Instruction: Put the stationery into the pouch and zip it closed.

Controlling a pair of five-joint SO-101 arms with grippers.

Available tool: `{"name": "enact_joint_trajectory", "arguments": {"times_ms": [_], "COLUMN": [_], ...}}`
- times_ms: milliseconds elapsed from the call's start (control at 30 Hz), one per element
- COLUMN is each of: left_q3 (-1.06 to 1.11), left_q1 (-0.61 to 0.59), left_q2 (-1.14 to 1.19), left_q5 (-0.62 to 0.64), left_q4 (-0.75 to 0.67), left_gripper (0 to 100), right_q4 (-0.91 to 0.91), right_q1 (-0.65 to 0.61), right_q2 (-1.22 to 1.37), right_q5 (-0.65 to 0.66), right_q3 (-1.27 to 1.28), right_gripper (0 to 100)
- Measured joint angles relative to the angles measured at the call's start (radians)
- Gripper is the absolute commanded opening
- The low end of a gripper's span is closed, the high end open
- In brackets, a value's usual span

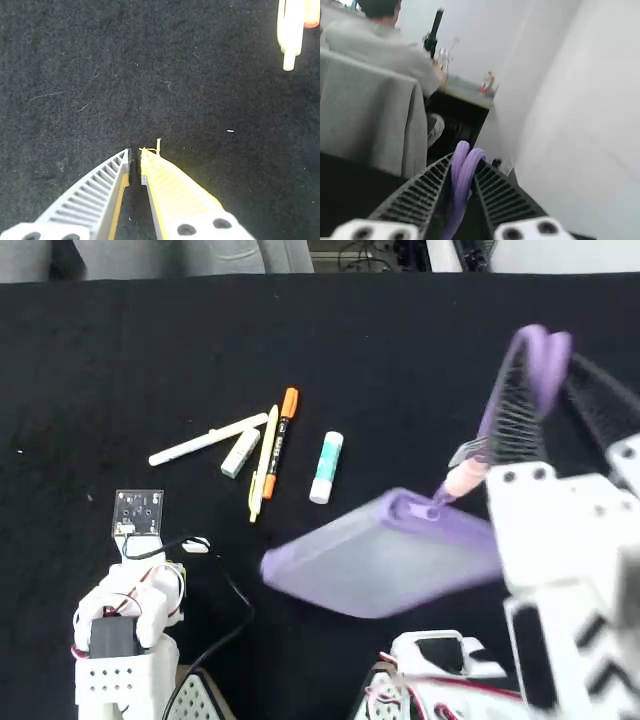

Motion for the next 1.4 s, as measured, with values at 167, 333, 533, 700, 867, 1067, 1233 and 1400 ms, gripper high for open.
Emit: {"name": "enact_joint_trajectory", "arguments": {"times_ms": [167, 333, 533, 700, 867, 1067, 1233, 1400], "left_q3": [0.0, 0.0, 0.0, 0.0, 0.0, 0.0, 0.0, 0.0], "left_q1": [0.0, 0.0, 0.0, 0.0, 0.0, 0.015, 0.201, 0.456], "left_q2": [0.0, 0.0, 0.0, 0.0, 0.0, 0.0, 0.0, 0.0], "left_q5": [0.0, 0.0, 0.0, 0.0, 0.0, 0.002, -0.002, -0.002], "left_q4": [0.0, 0.0, 0.0, 0.0, -0.015, -0.201, -0.425, -0.617], "left_gripper": [6, 6, 6, 6, 6, 6, 6, 6], "right_q4": [-0.08, -0.325, -0.568, -0.623, -0.623, -0.623, -0.623, -0.623], "right_q1": [-0.035, -0.035, -0.035, -0.035, -0.035, -0.035, -0.035, -0.035], "right_q2": [-0.117, -0.184, -0.187, -0.187, -0.187, -0.187, -0.187, -0.187], "right_q5": [0.0, 0.0, 0.0, 0.0, 0.0, 0.0, 0.0, 0.0], "right_q3": [0.457, 0.77, 0.925, 0.976, 0.997, 0.997, 0.997, 0.997], "right_gripper": [1.5, 1.5, 1.5, 1.5, 1.5, 1.5, 1.5, 1.5]}}
